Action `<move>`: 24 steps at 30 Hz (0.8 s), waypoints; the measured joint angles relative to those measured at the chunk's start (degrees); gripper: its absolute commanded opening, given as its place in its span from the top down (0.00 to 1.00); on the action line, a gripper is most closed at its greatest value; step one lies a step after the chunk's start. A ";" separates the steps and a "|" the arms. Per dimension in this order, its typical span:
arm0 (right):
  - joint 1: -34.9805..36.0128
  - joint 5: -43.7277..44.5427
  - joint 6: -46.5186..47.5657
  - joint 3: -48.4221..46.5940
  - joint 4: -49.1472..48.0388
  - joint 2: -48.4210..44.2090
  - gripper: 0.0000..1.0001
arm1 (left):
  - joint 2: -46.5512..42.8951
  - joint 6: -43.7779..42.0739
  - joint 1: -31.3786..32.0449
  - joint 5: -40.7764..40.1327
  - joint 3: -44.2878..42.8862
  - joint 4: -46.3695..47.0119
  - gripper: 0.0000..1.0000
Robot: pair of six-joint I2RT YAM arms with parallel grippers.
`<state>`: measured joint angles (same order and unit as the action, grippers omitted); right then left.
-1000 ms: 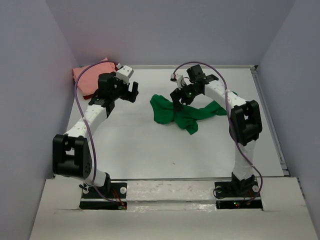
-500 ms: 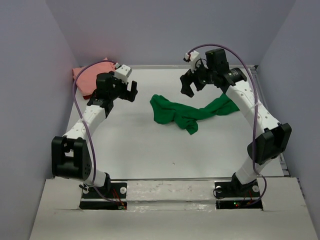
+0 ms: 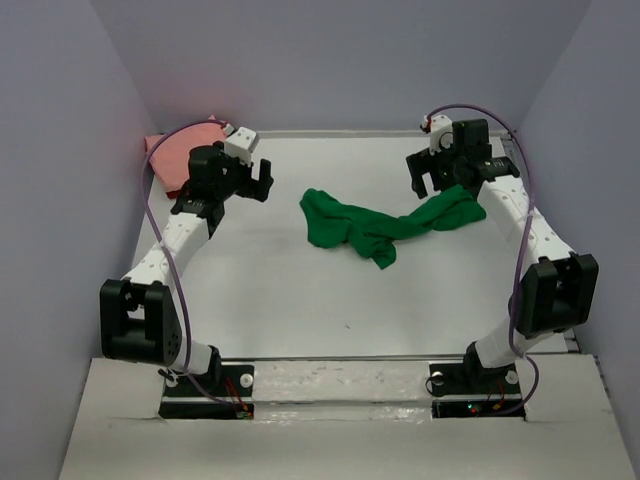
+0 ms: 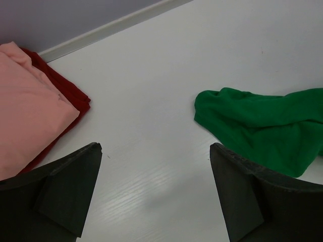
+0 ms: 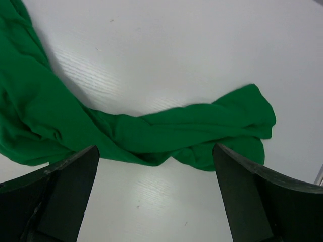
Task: Fold and stack the t-shirts
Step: Move the tshirt to the center of the board, then flatten out the tshirt
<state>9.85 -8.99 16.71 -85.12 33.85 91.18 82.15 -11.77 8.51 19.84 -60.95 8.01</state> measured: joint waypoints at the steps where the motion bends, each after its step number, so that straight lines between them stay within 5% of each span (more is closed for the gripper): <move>1: -0.24 0.79 -0.26 1.07 -0.09 -0.09 0.00 | -0.22 0.13 0.00 -0.13 0.24 0.17 0.01; 24: -1.64 5.16 0.70 17.51 -10.25 -6.19 0.00 | -0.70 -2.43 0.00 0.70 2.32 0.68 0.01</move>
<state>8.21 -3.84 17.41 -67.61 23.59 84.99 81.45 -14.20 8.51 20.53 -58.63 8.69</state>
